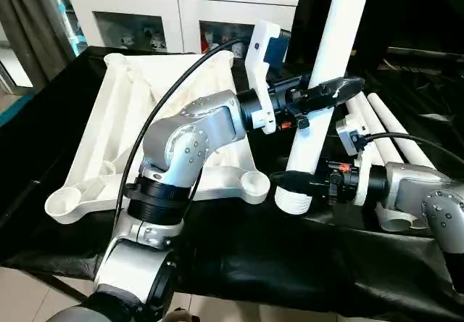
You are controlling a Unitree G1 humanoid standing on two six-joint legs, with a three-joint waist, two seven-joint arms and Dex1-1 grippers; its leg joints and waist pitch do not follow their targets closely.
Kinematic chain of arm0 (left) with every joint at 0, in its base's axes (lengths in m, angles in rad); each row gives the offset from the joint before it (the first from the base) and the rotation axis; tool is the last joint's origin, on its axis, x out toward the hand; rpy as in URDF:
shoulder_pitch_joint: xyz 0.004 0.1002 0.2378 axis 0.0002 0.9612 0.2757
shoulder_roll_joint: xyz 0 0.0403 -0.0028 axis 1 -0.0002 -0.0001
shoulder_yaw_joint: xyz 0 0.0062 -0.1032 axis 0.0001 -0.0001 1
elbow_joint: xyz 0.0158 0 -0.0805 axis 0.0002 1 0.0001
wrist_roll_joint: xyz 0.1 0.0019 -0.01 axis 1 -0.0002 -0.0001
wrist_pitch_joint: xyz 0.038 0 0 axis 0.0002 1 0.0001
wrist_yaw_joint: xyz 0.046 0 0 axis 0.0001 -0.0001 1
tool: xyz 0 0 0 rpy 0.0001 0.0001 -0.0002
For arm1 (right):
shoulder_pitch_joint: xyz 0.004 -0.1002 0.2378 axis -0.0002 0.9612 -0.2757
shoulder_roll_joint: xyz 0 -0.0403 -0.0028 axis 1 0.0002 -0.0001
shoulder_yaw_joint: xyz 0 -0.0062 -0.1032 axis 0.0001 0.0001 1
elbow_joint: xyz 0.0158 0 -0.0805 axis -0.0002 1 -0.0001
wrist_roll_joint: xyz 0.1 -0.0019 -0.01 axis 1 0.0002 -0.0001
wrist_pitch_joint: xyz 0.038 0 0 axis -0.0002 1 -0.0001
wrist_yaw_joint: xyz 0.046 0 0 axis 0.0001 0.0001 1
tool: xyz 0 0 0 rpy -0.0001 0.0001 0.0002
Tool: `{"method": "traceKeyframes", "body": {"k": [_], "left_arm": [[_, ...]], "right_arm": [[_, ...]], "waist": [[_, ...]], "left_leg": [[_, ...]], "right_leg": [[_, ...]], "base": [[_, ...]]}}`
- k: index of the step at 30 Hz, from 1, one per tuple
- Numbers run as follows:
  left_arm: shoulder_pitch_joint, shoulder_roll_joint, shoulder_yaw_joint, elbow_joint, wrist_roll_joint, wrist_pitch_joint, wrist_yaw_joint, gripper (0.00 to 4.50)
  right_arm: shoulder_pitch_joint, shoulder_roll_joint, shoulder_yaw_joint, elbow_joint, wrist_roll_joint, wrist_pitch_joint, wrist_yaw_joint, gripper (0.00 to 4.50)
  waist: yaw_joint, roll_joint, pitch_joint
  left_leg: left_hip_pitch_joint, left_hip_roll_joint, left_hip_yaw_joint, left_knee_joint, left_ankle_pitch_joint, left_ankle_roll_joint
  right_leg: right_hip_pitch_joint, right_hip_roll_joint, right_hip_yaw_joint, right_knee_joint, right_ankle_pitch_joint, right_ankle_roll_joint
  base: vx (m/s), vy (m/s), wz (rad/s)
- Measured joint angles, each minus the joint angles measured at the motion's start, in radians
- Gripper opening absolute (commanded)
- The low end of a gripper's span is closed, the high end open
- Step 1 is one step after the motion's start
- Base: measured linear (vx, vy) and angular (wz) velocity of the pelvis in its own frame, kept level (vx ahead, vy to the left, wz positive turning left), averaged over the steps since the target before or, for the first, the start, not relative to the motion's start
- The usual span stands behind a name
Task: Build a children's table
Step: Pick table leg
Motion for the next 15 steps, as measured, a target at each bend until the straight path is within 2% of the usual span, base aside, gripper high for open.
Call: {"method": "traceKeyframes", "body": {"k": [15], "left_arm": [[0.001,0.006,-0.01,0.0,0.0,-0.005,-0.009,1.8]], "right_arm": [[0.0,0.0,0.0,0.0,0.002,0.0,0.001,3.35]], "waist": [[0.001,0.0,0.0]], "left_leg": [[0.0,0.0,0.0,0.0,0.0,0.0]], "right_leg": [[0.0,0.0,0.0,0.0,0.0,0.0]], "base": [[0.0,0.0,0.0]]}}
